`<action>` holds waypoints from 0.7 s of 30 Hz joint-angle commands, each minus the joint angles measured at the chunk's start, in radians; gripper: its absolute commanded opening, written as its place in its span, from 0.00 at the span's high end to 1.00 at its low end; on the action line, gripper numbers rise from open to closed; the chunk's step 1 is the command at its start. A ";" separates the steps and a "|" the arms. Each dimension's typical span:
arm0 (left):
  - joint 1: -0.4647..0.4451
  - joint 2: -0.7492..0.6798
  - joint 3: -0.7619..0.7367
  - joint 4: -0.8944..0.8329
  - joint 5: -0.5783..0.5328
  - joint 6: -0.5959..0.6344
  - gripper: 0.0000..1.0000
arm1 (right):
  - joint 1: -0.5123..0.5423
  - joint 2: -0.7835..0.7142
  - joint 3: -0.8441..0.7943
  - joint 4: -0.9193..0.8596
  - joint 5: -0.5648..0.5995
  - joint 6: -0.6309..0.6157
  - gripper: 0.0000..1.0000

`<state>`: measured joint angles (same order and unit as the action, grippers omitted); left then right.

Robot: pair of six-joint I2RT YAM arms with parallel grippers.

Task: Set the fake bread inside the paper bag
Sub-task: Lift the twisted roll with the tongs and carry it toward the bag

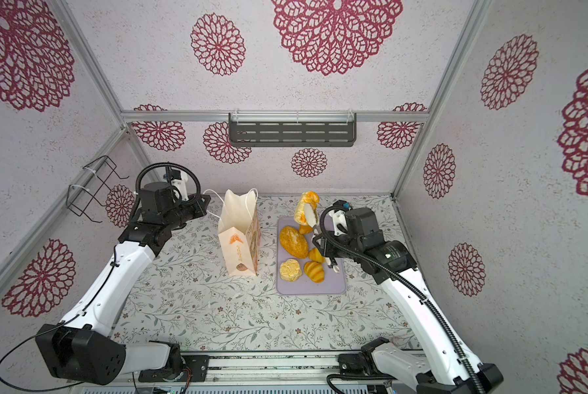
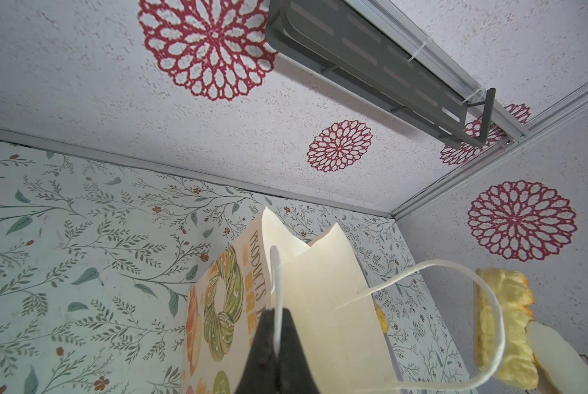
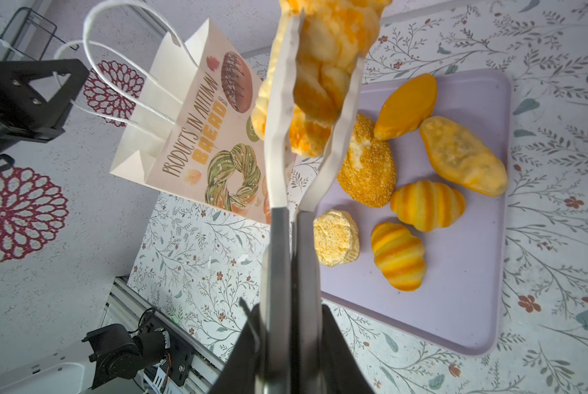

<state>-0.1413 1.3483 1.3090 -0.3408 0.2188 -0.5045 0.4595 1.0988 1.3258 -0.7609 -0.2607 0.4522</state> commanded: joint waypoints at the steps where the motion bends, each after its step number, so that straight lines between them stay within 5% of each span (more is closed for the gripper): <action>1: -0.006 -0.020 -0.008 0.016 -0.003 0.018 1.00 | 0.015 0.001 0.066 0.087 -0.017 -0.034 0.89; 21: -0.006 -0.019 -0.010 0.024 0.008 0.009 1.00 | 0.149 0.190 0.360 0.086 0.055 -0.069 0.90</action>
<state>-0.1413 1.3483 1.3090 -0.3405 0.2195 -0.5049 0.5922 1.2896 1.6154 -0.7212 -0.2359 0.4187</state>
